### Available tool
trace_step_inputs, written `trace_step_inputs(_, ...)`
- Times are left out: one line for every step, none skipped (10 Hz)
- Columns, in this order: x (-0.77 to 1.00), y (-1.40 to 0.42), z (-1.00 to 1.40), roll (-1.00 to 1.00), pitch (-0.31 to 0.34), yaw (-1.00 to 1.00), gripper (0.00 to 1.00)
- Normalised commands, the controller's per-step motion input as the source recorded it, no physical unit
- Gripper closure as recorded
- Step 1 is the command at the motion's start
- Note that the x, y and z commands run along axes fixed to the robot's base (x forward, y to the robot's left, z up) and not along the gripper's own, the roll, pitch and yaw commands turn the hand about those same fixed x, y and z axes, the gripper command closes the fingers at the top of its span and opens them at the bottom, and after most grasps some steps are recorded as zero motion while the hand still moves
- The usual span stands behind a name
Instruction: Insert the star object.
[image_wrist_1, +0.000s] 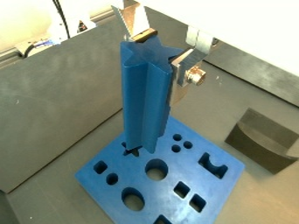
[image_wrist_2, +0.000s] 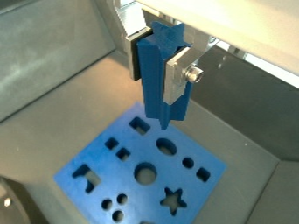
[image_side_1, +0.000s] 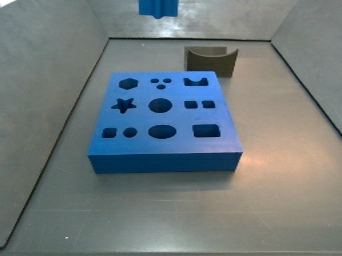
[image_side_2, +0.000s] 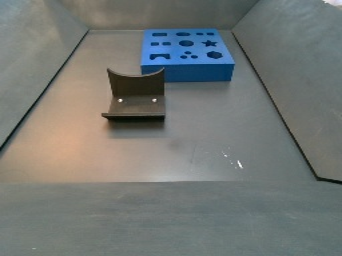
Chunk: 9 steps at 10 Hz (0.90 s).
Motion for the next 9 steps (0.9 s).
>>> trace_step_inputs(0.0,0.02,-0.72,0.31,-0.051,0.15,1.0)
trace_step_inputs(0.0,0.01,-0.74,0.3,-0.047,0.13,1.0)
trace_step_inputs(0.0,0.0,-0.75,0.3,-0.036,0.1,1.0)
trace_step_inputs(0.0,0.01,-0.71,0.32,-0.023,0.09,1.0)
trace_step_inputs(0.0,0.0,-0.73,0.32,-0.016,0.07,1.0)
trace_step_inputs(0.0,0.0,-0.81,0.28,-0.001,0.0,1.0)
trace_step_inputs(-0.01,0.05,-0.85,0.27,-0.007,0.0,1.0)
trace_step_inputs(-0.16,0.1,-0.87,0.25,-0.019,0.0,1.0)
trace_step_inputs(-0.29,0.11,-0.88,0.21,-0.046,-0.03,1.0)
